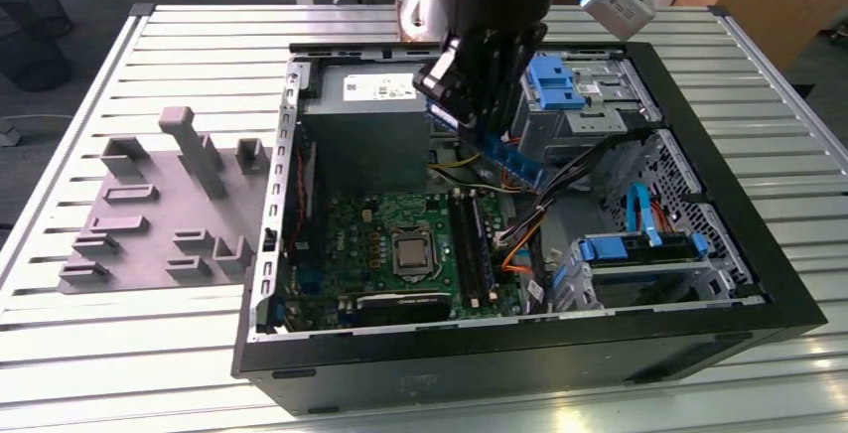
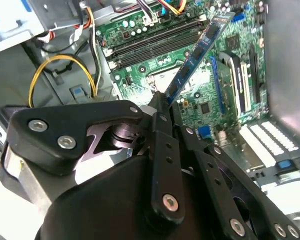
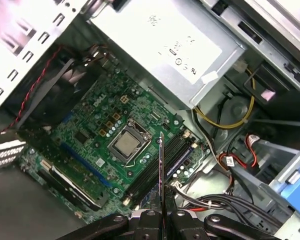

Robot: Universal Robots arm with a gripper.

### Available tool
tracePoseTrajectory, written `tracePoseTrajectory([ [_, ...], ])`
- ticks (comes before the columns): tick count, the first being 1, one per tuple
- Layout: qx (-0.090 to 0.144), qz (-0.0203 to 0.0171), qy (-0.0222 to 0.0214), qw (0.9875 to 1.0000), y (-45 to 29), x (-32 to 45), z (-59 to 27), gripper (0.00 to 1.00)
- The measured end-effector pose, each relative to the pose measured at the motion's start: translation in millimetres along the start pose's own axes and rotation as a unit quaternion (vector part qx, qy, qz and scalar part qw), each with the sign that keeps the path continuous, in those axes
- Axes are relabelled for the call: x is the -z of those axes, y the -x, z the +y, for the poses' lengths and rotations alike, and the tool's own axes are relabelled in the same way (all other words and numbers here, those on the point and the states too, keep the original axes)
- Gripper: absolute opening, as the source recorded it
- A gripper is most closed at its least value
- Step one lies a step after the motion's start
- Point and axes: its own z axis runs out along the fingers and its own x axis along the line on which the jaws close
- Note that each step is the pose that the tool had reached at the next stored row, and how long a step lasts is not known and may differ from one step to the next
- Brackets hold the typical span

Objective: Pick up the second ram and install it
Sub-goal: 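Insert the second ram into the second slot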

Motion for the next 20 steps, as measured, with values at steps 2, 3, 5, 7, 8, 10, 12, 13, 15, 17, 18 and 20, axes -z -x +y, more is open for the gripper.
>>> tracePoseTrajectory([
  [2,-0.017,0.0008,0.0001,0.9999,0.0,-0.5,0.0,0.14],
  [3,-0.025,0.0012,0.0001,0.9997,0.0,-0.7,0.0,0.14],
  [5,-0.041,0.0020,0.0001,0.9991,0.0,-1.2,0.0,0.14],
  [7,-0.057,0.0028,0.0001,0.9983,0.0,-1.6,0.1,0.14],
  [8,-0.066,0.0032,0.0001,0.9978,0.0,-1.8,0.1,0.14],
  [10,-0.082,0.0040,0.0002,0.9966,0.0,-2.3,0.1,0.14],
  [12,-0.097,0.0049,0.0002,0.9952,0.0,-2.8,0.1,0.14],
  [13,-0.105,0.0053,0.0001,0.9944,0.0,-3.0,0.1,0.14],
  [15,-0.120,0.0061,0.0001,0.9927,0.1,-3.5,0.2,0.14],
  [17,-0.136,0.0068,0.0001,0.9907,0.1,-4.0,0.2,0.14],
  [18,-0.144,0.0072,0.0002,0.9896,0.1,-4.2,0.2,0.14],
  [20,-0.161,0.0080,0.0003,0.9870,0.1,-4.9,0.2,0.14],
])
